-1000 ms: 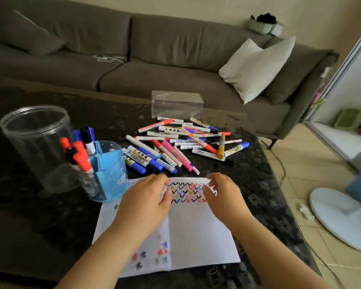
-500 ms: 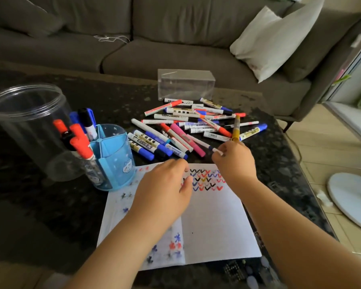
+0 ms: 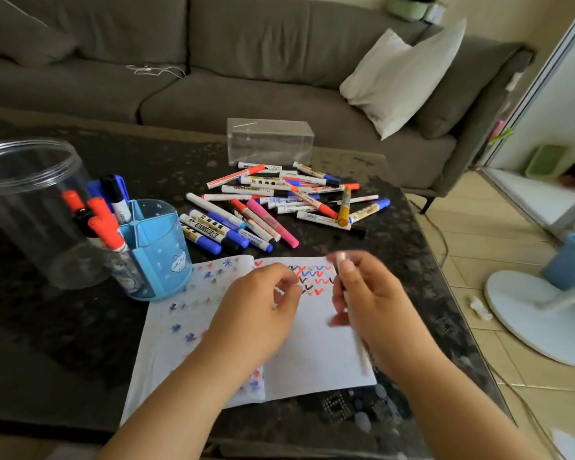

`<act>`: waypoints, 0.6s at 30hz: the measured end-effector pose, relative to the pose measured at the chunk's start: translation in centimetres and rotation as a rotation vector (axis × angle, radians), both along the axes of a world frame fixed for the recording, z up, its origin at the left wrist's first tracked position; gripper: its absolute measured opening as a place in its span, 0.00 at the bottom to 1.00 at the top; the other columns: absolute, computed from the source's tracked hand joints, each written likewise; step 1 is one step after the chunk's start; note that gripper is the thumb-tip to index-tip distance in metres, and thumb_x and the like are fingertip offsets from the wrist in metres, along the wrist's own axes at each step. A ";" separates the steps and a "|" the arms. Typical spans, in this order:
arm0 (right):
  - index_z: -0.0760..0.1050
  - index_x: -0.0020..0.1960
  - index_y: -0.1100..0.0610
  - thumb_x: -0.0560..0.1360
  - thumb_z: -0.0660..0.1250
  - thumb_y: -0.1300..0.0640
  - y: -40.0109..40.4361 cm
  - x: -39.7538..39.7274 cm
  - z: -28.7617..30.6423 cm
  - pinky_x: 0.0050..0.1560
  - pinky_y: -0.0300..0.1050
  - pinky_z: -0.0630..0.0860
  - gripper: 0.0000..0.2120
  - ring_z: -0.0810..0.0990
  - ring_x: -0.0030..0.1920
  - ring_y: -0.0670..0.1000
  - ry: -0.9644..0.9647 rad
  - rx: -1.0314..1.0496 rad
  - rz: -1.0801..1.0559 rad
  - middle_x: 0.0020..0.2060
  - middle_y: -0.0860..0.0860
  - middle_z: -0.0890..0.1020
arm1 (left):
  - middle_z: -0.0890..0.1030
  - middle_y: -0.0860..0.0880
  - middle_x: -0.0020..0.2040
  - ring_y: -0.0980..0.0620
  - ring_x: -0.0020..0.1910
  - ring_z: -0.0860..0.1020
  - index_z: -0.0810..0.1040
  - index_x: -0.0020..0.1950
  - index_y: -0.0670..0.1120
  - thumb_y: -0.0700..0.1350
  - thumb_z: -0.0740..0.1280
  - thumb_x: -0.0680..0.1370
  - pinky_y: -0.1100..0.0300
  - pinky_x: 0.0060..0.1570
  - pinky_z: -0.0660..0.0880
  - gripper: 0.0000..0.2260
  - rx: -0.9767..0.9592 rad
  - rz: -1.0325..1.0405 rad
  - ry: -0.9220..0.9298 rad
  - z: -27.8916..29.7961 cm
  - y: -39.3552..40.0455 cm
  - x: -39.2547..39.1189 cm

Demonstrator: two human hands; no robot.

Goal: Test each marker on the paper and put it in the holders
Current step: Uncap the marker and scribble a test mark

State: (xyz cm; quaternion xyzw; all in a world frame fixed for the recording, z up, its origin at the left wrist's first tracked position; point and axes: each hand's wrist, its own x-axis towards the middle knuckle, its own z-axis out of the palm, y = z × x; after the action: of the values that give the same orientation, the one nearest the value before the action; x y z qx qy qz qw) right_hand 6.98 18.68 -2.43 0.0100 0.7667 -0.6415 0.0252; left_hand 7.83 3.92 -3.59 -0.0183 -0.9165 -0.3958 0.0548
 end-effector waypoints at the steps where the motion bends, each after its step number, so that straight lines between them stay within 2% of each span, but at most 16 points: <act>1: 0.79 0.47 0.54 0.80 0.58 0.54 0.0 0.3 -0.4 0.29 0.36 0.72 0.12 0.71 0.29 0.46 -0.073 -0.026 0.009 0.29 0.49 0.72 | 0.79 0.59 0.49 0.60 0.47 0.76 0.78 0.53 0.54 0.49 0.63 0.78 0.70 0.42 0.72 0.06 0.042 0.004 -0.026 0.0 0.0 0.0; 3: 0.81 0.47 0.59 0.80 0.58 0.55 -0.1 0.5 -0.8 0.28 0.35 0.68 0.14 0.68 0.30 0.45 -0.203 -0.128 0.073 0.31 0.50 0.73 | 0.78 0.60 0.47 0.62 0.47 0.76 0.78 0.52 0.56 0.48 0.62 0.79 0.74 0.42 0.69 0.07 0.128 0.002 -0.082 0.0 0.0 -0.2; 7: 0.79 0.51 0.67 0.80 0.57 0.61 -0.5 -0.2 -0.5 0.28 0.34 0.69 0.14 0.70 0.29 0.44 -0.416 -0.448 0.249 0.32 0.53 0.75 | 0.83 0.58 0.43 0.59 0.47 0.80 0.80 0.49 0.56 0.47 0.59 0.81 0.58 0.51 0.77 0.10 0.475 0.026 -0.196 -0.1 0.0 -0.8; 11: 0.76 0.42 0.63 0.76 0.59 0.56 -1.1 -0.4 -0.5 0.20 0.30 0.60 0.13 0.63 0.24 0.42 -0.540 -0.700 0.327 0.27 0.51 0.70 | 0.79 0.49 0.37 0.54 0.38 0.79 0.83 0.49 0.48 0.44 0.59 0.81 0.54 0.49 0.77 0.13 0.884 -0.001 -0.359 0.2 0.3 -1.2; 13: 0.77 0.39 0.62 0.73 0.60 0.55 -1.2 -0.4 -0.5 0.19 0.29 0.58 0.12 0.62 0.23 0.42 -0.564 -0.803 0.337 0.27 0.51 0.69 | 0.82 0.47 0.43 0.54 0.37 0.79 0.82 0.51 0.42 0.43 0.58 0.80 0.53 0.50 0.78 0.12 1.054 -0.045 -0.427 0.4 0.4 -1.3; 15: 0.78 0.39 0.63 0.75 0.61 0.56 -1.0 -0.5 -0.6 0.19 0.29 0.61 0.13 0.64 0.23 0.42 -0.585 -0.888 0.357 0.28 0.52 0.70 | 0.84 0.46 0.49 0.53 0.40 0.81 0.81 0.51 0.40 0.43 0.58 0.80 0.55 0.46 0.79 0.13 1.183 -0.098 -0.491 0.6 0.4 -1.4; 18: 0.79 0.43 0.64 0.75 0.62 0.58 -0.5 -0.5 -1.0 0.22 0.30 0.66 0.11 0.67 0.26 0.43 -0.604 -0.999 0.449 0.31 0.52 0.72 | 0.84 0.42 0.47 0.53 0.36 0.82 0.80 0.52 0.37 0.43 0.59 0.78 0.57 0.40 0.81 0.13 1.285 -0.177 -0.546 1.1 0.4 -1.3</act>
State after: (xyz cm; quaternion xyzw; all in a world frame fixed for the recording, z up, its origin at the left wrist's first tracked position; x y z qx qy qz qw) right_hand 6.44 18.13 -3.39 0.0166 0.3165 -0.8705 0.3766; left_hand 6.56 4.33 -2.53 0.0433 -0.4771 -0.8525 -0.2094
